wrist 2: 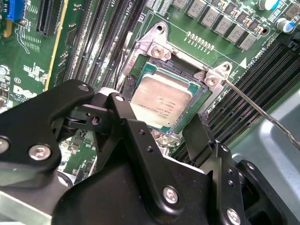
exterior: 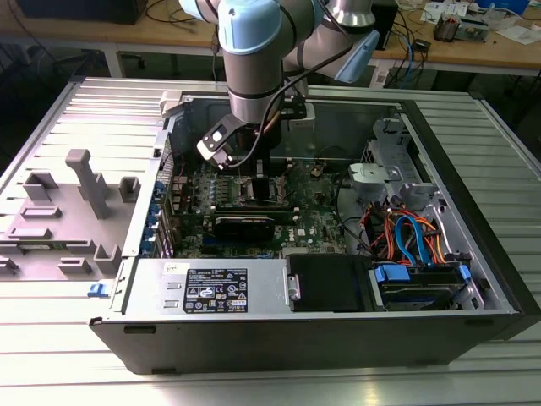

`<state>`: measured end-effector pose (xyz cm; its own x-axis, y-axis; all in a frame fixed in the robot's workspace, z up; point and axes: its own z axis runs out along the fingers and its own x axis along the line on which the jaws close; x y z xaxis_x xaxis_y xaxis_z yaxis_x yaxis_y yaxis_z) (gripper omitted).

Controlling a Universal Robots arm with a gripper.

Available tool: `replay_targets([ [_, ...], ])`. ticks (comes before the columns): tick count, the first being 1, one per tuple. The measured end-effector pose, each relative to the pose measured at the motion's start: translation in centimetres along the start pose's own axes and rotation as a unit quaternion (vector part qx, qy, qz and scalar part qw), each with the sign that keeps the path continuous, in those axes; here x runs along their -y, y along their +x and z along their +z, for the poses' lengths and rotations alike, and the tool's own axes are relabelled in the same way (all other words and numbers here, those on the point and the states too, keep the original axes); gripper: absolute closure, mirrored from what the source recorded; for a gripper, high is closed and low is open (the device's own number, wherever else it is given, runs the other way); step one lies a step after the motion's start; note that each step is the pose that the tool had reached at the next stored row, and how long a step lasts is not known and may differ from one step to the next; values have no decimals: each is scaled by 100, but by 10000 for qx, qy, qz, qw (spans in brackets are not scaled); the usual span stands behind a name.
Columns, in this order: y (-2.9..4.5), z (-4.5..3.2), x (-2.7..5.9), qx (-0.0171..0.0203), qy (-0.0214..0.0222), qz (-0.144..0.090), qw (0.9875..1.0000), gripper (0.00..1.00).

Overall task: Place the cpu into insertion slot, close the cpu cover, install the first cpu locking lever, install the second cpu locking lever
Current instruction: 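Place the cpu into insertion slot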

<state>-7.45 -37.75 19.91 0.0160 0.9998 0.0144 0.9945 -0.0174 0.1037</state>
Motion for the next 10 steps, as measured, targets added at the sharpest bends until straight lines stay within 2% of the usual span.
replay_targets([
  [4,0,0,1,14,0,-74,10000,31],
  [5,0,0,1,13,0,-83,10000,32],
  [7,0,-1,1,14,1,-86,10000,45],
  [10,0,0,1,13,1,-86,10000,46],
])
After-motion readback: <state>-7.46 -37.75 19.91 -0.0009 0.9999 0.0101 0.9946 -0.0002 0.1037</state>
